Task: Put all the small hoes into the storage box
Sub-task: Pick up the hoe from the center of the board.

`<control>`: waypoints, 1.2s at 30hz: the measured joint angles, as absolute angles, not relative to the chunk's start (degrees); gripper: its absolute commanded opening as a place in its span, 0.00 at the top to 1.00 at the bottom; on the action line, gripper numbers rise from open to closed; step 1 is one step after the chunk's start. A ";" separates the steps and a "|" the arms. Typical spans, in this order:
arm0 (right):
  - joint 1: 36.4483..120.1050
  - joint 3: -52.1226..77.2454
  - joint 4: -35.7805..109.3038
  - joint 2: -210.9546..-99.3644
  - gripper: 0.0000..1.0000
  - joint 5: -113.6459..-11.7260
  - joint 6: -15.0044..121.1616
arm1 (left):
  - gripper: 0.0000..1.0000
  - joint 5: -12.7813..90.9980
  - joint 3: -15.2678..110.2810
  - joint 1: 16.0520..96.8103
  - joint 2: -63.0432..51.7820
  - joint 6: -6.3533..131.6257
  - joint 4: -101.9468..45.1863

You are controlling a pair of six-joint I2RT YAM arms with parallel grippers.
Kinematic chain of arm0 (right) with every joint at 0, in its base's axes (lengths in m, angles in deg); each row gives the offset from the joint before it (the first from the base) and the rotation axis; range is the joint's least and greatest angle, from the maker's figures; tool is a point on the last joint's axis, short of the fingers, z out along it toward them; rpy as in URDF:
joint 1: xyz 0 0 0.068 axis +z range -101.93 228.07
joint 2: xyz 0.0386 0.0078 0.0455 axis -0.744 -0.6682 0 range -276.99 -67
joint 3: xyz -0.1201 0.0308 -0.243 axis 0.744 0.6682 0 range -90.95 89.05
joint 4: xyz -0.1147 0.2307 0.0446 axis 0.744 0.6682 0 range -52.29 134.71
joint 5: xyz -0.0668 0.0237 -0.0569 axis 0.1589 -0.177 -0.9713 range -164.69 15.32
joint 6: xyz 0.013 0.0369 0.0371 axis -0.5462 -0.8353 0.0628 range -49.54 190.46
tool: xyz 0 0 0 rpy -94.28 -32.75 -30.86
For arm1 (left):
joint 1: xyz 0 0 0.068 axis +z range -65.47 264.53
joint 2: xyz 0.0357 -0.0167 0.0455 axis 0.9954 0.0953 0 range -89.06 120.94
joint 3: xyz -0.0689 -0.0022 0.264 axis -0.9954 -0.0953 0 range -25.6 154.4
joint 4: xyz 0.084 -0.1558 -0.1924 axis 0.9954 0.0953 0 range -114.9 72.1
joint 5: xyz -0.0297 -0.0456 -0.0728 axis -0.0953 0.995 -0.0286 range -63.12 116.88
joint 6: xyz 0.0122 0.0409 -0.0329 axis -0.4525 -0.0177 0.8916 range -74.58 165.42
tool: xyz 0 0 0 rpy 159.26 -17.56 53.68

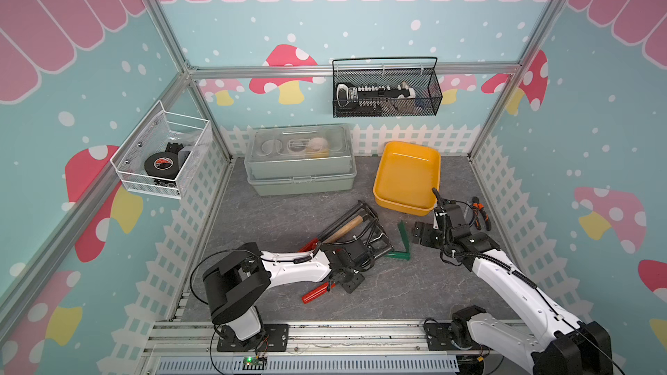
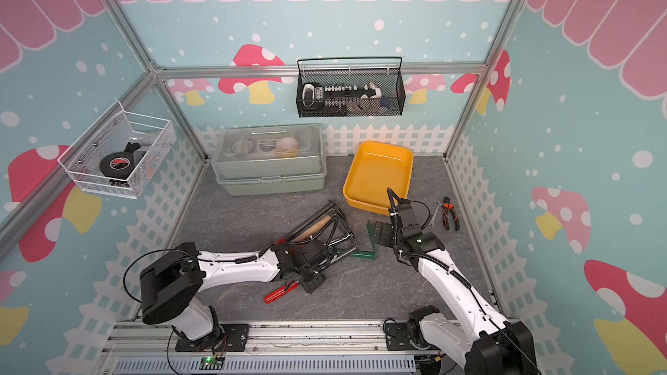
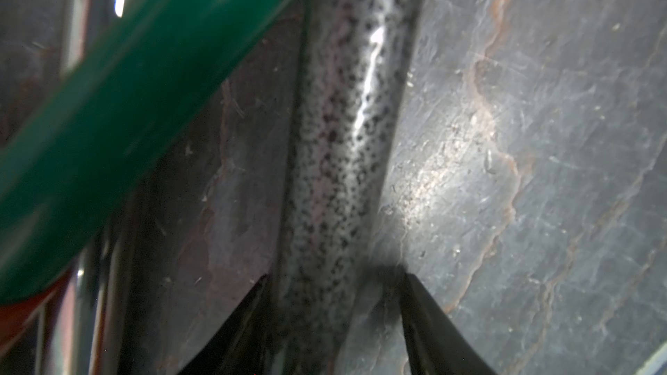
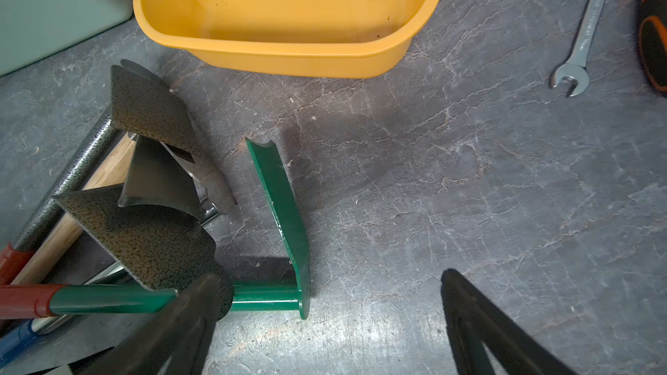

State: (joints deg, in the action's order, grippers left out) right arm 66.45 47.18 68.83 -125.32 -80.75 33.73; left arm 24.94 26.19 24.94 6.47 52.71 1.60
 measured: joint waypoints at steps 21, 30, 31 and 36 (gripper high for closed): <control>66.45 50.75 65.98 -124.25 0.07 -81.08 31.15 | 0.89 22.58 27.44 24.87 6.33 50.76 2.52; 66.45 50.75 65.31 -124.18 0.07 -80.64 30.83 | 1.00 20.95 30.65 23.95 3.52 50.59 7.50; 66.45 50.75 65.22 -124.18 0.07 -80.64 30.76 | 1.00 20.64 31.02 23.71 2.97 50.56 7.94; 66.45 50.75 64.72 -124.18 0.07 -80.42 30.52 | 1.00 19.76 33.21 23.14 0.74 50.54 9.73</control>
State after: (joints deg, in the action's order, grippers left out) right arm 66.45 50.75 64.72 -124.18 -80.42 30.52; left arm 19.76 33.21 23.14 0.74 50.54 9.73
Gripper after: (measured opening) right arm 0.927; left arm 0.231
